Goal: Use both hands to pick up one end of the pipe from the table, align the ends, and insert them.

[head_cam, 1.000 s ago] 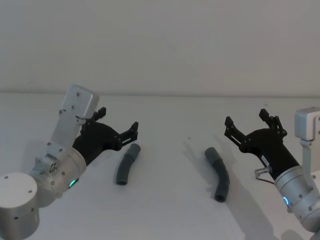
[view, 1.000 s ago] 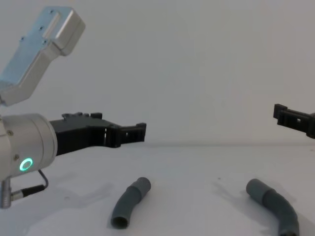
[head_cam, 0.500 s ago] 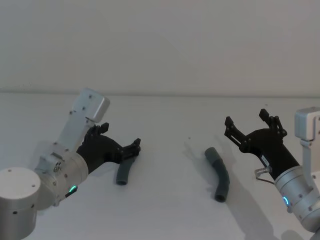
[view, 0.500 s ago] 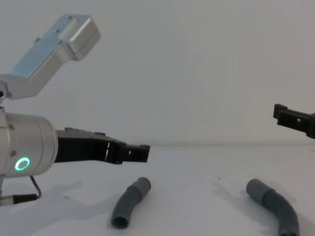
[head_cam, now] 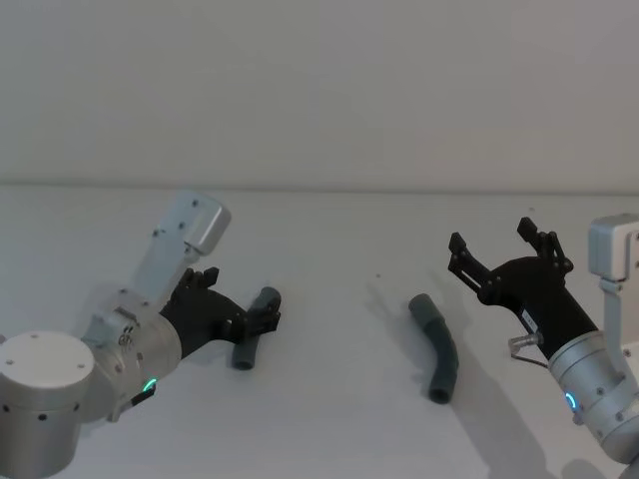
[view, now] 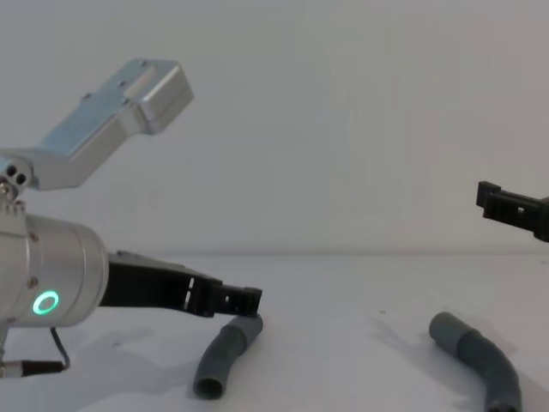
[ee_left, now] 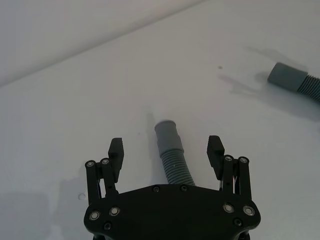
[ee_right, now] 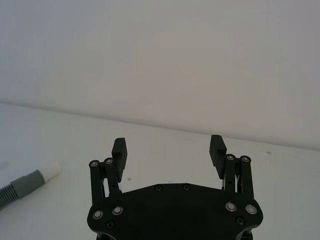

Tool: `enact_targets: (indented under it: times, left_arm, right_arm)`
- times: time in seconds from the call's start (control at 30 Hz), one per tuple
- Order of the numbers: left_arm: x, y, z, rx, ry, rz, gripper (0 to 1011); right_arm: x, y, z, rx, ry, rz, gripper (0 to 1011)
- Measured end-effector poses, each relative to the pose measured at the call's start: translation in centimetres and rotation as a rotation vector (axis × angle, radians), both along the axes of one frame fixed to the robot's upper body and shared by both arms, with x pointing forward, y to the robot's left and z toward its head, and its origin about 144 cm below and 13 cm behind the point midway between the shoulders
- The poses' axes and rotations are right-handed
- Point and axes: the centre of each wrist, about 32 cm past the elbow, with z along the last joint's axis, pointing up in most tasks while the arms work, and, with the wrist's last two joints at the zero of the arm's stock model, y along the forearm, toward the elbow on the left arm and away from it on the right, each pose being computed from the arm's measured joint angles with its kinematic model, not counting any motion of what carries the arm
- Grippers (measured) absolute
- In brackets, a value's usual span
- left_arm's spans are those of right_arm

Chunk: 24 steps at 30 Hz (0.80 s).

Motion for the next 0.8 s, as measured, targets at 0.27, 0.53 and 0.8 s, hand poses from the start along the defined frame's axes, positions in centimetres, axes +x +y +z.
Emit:
enact_targets:
  times: [0.27, 0.53, 0.8]
  left_arm:
    - [0.3, -0.1, -0.5, 0.012, 0.034, 0.009, 1001]
    - [0.6, -0.2, -0.9, 0.025, 0.057, 0.017, 1001]
    - [1.2, -0.4, -1.1, 0.039, 0.076, 0.007, 1001]
  right_arm:
    - [0.0, 0.0, 0.0, 0.000, 0.000, 0.000, 1000]
    - [0.0, 0.0, 0.0, 0.000, 0.000, 0.000, 1000]
    - [0.0, 0.0, 0.0, 0.000, 0.000, 0.000, 1000]
